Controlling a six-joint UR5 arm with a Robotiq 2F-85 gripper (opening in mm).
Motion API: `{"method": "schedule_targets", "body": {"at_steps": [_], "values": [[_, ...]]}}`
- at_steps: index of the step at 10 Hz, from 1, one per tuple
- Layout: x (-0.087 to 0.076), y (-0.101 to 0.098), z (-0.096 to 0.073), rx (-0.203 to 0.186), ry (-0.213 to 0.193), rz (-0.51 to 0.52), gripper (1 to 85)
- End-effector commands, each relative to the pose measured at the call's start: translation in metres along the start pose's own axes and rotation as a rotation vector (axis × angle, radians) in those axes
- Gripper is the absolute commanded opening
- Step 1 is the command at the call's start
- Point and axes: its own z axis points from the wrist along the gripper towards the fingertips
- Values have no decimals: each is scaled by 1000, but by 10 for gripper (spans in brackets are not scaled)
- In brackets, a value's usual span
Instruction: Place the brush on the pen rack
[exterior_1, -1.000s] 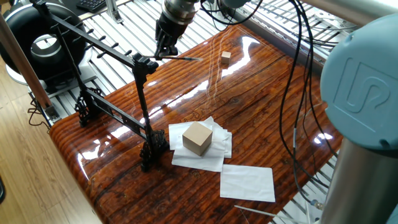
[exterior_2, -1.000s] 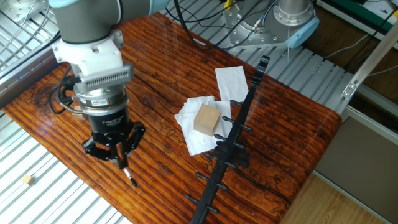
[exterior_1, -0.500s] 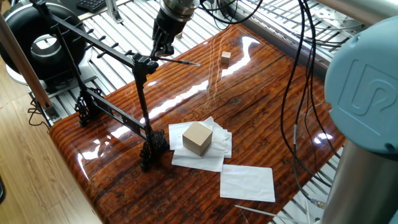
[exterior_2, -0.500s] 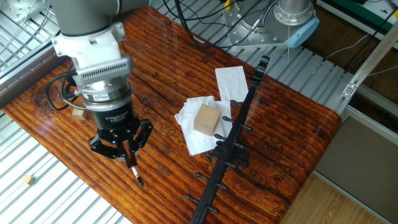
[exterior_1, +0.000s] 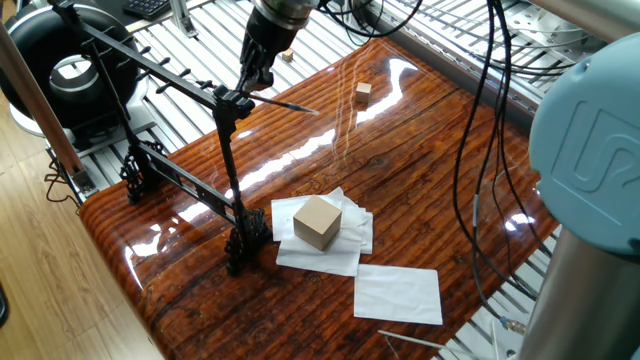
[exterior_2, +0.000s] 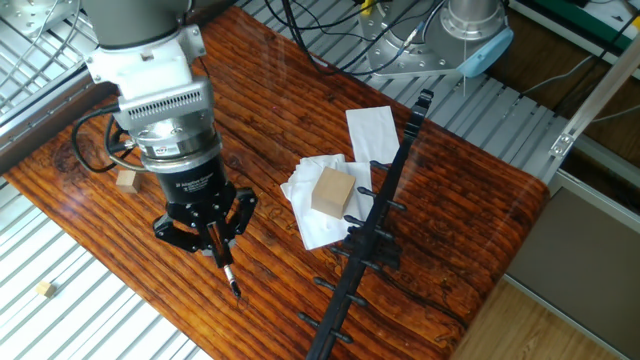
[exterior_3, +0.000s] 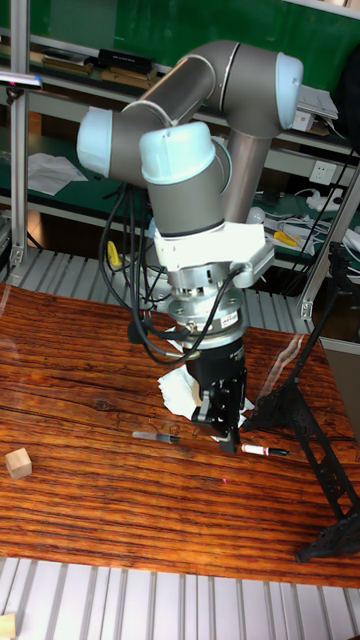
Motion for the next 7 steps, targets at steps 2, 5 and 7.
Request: {"method": "schedule_targets", "body": {"at_steps": [2, 5, 7], "values": [[5, 33, -9, -100, 40, 103, 13], [1, 78, -15, -263, 54, 177, 13], [0, 75, -14, -253, 51, 156, 13]]}}
